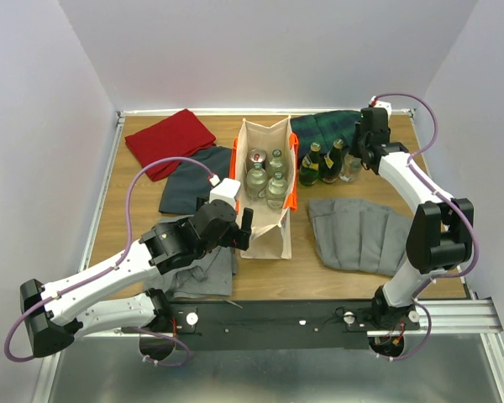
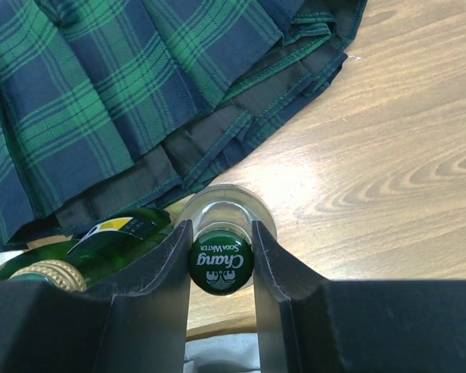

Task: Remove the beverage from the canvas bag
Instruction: Place the drink at the center of the board, then adjust the drink in the canvas bag.

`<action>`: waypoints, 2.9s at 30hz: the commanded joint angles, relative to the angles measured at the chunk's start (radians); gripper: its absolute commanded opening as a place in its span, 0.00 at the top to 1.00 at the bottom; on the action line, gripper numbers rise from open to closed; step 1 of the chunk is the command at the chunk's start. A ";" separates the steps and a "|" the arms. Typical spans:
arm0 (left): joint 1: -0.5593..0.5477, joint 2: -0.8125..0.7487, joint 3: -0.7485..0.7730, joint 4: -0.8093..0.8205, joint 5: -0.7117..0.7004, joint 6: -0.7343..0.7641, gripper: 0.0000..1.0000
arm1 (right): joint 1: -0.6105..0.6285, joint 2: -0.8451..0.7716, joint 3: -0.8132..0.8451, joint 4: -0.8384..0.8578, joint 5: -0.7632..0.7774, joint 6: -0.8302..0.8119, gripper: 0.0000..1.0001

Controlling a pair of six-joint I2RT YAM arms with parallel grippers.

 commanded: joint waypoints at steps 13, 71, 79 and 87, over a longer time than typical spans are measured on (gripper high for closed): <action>-0.004 0.002 0.009 -0.055 -0.025 0.011 0.01 | -0.003 -0.003 0.034 0.016 -0.030 0.022 0.41; -0.003 -0.041 -0.006 -0.001 0.030 0.019 0.01 | 0.000 -0.315 0.228 -0.364 -0.551 0.022 0.23; -0.003 -0.036 -0.008 0.007 0.032 0.014 0.01 | 0.020 -0.339 0.225 -0.326 -0.684 0.056 0.20; -0.004 -0.013 0.000 0.013 0.035 0.013 0.01 | 0.135 -0.304 0.281 -0.335 -0.692 0.060 0.19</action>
